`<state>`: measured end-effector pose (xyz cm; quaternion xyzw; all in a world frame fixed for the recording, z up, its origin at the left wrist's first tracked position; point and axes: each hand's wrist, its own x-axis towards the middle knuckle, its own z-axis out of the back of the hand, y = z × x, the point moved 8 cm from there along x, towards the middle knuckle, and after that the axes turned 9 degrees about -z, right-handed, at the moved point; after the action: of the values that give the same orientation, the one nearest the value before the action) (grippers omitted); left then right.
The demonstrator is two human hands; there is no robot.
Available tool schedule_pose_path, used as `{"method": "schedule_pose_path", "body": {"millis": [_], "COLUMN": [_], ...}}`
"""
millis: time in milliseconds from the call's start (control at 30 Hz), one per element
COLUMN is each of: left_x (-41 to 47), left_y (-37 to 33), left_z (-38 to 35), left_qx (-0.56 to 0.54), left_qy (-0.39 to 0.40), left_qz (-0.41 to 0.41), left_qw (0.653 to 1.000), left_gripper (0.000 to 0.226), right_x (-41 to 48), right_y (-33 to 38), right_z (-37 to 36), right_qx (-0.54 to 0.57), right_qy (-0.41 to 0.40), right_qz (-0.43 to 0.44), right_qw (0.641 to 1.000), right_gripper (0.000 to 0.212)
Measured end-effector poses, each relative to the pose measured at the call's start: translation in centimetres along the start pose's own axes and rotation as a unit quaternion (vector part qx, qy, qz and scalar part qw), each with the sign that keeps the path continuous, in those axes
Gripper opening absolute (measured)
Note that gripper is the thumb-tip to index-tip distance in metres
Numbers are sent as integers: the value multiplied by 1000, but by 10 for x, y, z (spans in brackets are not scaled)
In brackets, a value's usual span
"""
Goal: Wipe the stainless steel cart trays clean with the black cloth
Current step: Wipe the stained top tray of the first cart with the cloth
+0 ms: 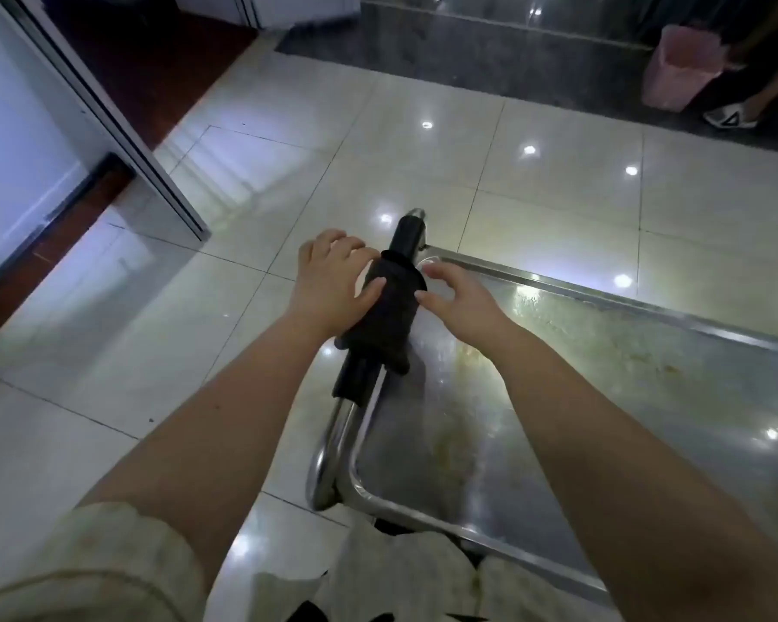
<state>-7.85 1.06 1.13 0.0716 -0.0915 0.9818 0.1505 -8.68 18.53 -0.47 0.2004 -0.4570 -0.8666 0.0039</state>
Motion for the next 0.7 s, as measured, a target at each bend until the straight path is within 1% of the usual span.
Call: {"method": "schedule_pose_path", "body": {"millis": [33,100,200,300,400,467,567,633,700], "left_x": [-2,-5,-13,-18,-16,-10,0,9,20], "left_y": [5,15,21,26,25,23,20,14,2], "left_z": [-3,-9,-22,-28,-26,-22,-11,0,19], "left_qx": [-1,5,3,-12,-29,-40,-61,-81,-80], "left_qy": [12,9,8,-6,-16,-17,-6,8,2], "left_qz": [1,2,-5,-7,-15,-29,-45,-59,-91], "left_qw": [1000,1000,1000,1000,999,999,997,995,993], "left_gripper": [53,58,58,54,53,54,63,71,75], "right_x": [7,21,36,45,45,40,29,16,2], "right_y": [2,2,-9,-18,-16,-2,35,59,76], "right_z": [-8,-20,-25,-24,-25,-20,-6,4,18], "right_qx": [12,39,123,156,135,100,40,-2,-47], "right_qy": [15,44,49,44,61,58,1,-28,-37], "right_qz": [-18,-60,-137,-157,-163,-139,-41,21,68], "right_qw": [1000,996,982,974,975,983,998,999,996], "right_gripper": [46,50,49,43,41,35,21,21,22]}}
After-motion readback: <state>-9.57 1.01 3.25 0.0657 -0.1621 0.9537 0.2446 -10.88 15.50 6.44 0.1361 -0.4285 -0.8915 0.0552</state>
